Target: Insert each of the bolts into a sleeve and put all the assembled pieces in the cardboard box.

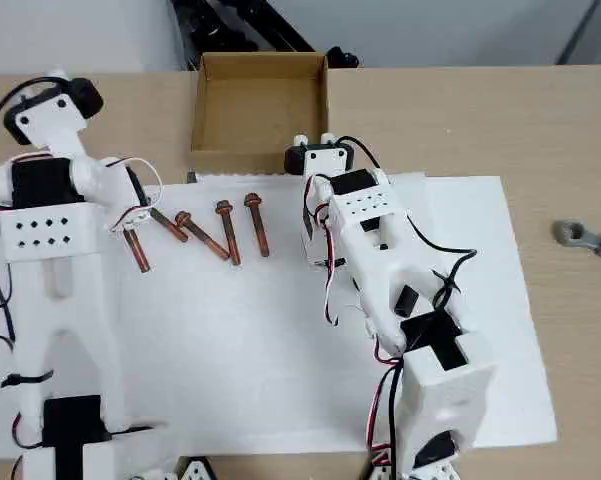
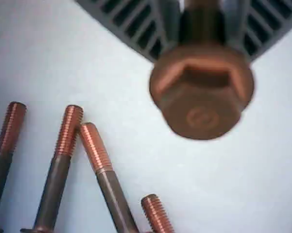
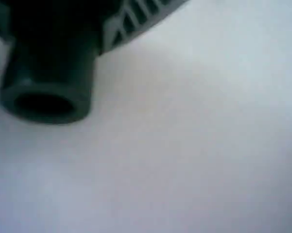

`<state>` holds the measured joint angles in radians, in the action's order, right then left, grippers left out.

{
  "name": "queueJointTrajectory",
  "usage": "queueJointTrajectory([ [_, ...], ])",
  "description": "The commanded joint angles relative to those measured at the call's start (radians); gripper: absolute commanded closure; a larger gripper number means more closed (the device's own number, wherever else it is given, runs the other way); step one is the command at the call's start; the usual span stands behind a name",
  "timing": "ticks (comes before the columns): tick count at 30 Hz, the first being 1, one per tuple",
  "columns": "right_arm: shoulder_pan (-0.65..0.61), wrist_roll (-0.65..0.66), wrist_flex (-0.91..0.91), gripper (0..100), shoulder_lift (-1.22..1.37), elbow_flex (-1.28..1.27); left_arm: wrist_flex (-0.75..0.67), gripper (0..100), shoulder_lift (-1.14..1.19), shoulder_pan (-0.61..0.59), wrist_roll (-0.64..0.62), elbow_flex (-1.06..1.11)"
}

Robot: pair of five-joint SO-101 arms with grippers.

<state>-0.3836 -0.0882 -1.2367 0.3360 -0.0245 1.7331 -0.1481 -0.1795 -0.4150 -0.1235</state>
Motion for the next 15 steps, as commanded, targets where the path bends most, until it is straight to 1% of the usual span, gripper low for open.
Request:
queueJointTrajectory([
  [1,-0.004,0.017,-0.012,99.5,-0.012,0.035,0.018,100,-0.051,-0.006,0.011,-0.004],
  [5,-0.008,0.017,-0.016,99.5,-0.016,0.040,0.014,100,-0.051,-0.006,0.011,-0.004],
  [8,-0.004,0.017,-0.007,99.5,-0.067,0.041,0.011,100,-0.051,-0.006,0.012,-0.004],
  [15,-0.004,0.020,-0.007,99.5,-0.377,0.040,0.011,100,-0.051,-0.006,0.012,-0.004],
])
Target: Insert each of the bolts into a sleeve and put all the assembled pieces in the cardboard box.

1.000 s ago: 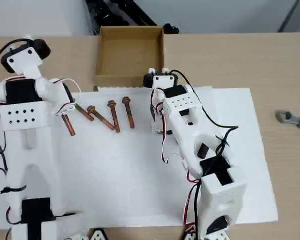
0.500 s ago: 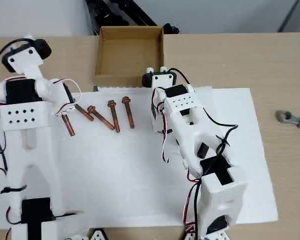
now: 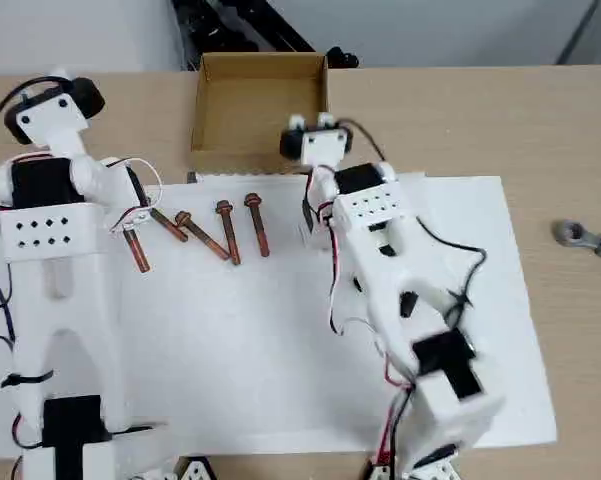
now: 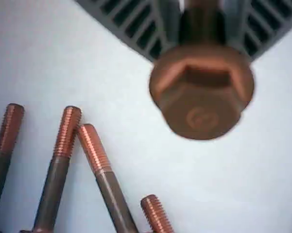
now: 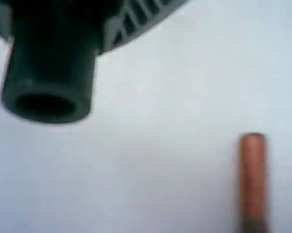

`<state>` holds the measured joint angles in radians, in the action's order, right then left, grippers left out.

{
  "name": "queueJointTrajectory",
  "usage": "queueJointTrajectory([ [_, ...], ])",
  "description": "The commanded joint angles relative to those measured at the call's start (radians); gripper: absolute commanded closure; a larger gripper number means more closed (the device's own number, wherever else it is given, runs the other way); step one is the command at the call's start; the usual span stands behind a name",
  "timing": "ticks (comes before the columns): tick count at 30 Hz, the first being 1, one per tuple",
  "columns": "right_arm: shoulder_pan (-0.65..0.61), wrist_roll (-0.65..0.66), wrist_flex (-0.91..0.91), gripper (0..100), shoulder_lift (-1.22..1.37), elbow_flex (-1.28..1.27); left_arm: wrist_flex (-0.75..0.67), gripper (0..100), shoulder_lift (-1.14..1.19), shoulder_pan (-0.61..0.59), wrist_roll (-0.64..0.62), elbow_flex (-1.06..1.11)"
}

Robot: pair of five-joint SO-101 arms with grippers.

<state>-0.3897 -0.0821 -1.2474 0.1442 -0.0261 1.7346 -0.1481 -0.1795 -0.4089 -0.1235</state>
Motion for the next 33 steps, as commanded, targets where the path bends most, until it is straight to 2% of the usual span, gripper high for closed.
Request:
queueJointTrajectory([
  [1,0.002,0.015,0.004,99.5,-0.239,0.038,0.008,100,-0.051,-0.006,0.006,-0.004],
  [7,0.002,0.025,-0.021,99.5,-0.593,0.015,-0.020,100,-0.052,-0.006,0.008,-0.007],
  [11,-0.010,0.068,-0.019,99.5,-0.835,-0.103,-0.064,100,-0.052,0.002,0.006,-0.008],
  [17,-0.004,0.104,0.016,99.5,-1.171,-0.514,-0.250,100,-0.052,0.018,0.005,-0.008],
  [22,-0.004,0.118,0.246,99.5,-1.417,-0.822,-0.365,100,-0.052,0.075,0.003,-0.008],
  [30,-0.008,0.112,0.556,99.5,-1.357,-1.005,-0.611,100,-0.054,0.204,0.003,-0.012],
  [33,-0.008,0.098,0.665,99.5,-1.282,-0.988,-0.626,100,-0.054,0.226,0.003,-0.056],
])
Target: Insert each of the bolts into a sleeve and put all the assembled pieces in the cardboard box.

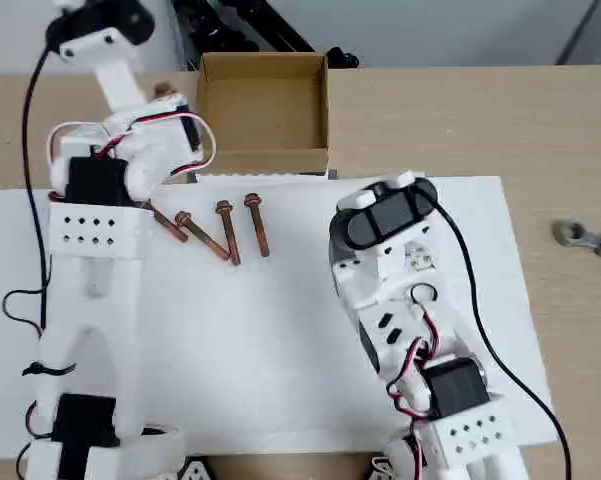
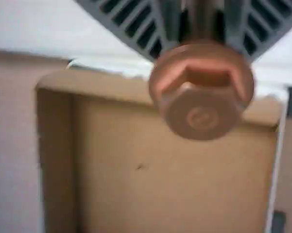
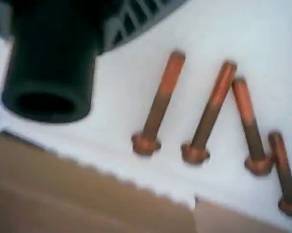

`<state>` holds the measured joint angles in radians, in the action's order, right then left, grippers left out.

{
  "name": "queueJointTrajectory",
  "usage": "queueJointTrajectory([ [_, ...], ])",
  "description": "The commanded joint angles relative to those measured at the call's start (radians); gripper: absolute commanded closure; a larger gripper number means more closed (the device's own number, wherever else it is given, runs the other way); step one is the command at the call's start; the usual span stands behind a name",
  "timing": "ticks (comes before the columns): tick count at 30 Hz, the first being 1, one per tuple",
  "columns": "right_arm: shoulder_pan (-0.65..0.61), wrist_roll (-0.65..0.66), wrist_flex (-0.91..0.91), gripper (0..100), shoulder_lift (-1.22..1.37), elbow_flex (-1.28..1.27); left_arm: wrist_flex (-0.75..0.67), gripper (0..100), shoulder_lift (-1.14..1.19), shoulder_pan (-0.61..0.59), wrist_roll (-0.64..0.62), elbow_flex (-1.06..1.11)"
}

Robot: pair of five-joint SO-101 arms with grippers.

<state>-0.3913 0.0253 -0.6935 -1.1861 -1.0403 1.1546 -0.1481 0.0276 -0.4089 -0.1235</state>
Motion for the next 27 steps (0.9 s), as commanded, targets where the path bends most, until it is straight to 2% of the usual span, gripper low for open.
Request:
queueJointTrajectory([
  [1,-0.007,-0.032,0.140,99.5,0.074,0.038,-0.041,100,-0.054,0.025,0.003,-0.076],
  [7,-0.008,-0.057,0.234,99.5,0.280,0.207,0.061,100,-0.052,0.109,0.006,-0.208],
  [11,-0.019,-0.058,0.232,99.5,0.460,0.422,0.147,100,-0.052,0.097,0.063,-0.305],
  [18,-0.191,-0.060,-0.038,99.6,0.734,0.769,0.222,99,-0.052,0.097,0.084,-0.346],
  [23,-0.236,-0.061,-0.056,99.5,0.739,0.781,0.224,99,-0.054,0.101,0.092,-0.346],
  [27,-0.240,-0.063,-0.008,99.2,0.717,0.684,0.227,99,-0.066,0.101,0.091,-0.344],
])
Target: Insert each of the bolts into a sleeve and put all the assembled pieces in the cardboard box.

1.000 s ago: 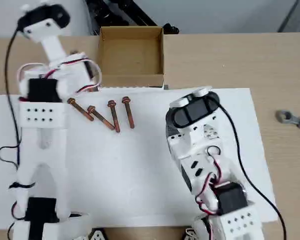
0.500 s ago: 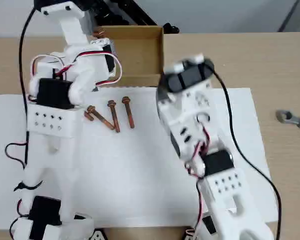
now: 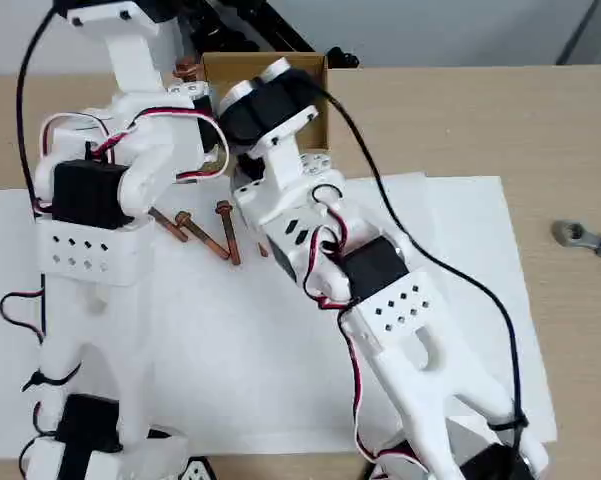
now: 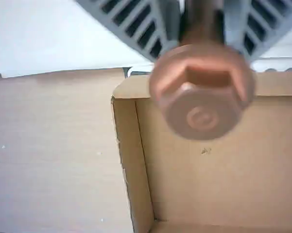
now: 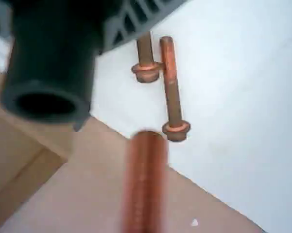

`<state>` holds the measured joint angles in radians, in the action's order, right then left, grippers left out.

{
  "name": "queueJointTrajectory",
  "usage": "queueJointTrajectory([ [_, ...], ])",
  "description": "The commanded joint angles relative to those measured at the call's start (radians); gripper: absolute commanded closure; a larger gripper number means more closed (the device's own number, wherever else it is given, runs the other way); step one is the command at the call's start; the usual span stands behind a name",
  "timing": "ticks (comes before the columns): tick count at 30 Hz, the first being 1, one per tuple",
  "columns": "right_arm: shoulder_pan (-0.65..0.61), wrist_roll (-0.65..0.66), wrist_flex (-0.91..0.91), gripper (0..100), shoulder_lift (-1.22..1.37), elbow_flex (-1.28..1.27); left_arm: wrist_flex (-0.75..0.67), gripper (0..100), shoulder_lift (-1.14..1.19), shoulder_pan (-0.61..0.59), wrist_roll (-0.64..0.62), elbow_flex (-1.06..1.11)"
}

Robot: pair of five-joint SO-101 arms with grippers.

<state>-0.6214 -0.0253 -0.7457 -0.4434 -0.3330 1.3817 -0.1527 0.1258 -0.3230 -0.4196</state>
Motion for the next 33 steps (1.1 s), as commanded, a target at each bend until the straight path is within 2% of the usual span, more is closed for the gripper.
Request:
queueJointTrajectory([
  [1,-0.019,-0.009,0.082,99.2,-0.047,-0.068,0.000,99,-0.078,0.005,0.005,-0.044],
  [7,-0.068,-0.003,0.237,99.5,-0.277,-0.400,-0.003,99,-0.190,0.025,-0.002,-0.025],
  [12,-0.122,0.064,0.337,99.5,-0.493,-0.609,-0.104,99,-0.255,0.020,-0.075,0.174],
  [17,-0.119,0.068,0.343,99.5,-0.656,-0.663,-0.338,99,-0.430,-0.002,-0.100,0.466],
  [21,-0.120,0.089,0.338,99.5,-0.730,-0.667,-0.457,99,-0.589,-0.003,-0.115,0.684],
  [25,-0.120,0.097,0.341,99.5,-0.746,-0.695,-0.496,99,-0.701,0.032,-0.118,0.753],
  [33,-0.119,0.064,0.344,99.5,-0.746,-0.713,-0.506,99,-0.704,0.141,-0.123,0.759],
])
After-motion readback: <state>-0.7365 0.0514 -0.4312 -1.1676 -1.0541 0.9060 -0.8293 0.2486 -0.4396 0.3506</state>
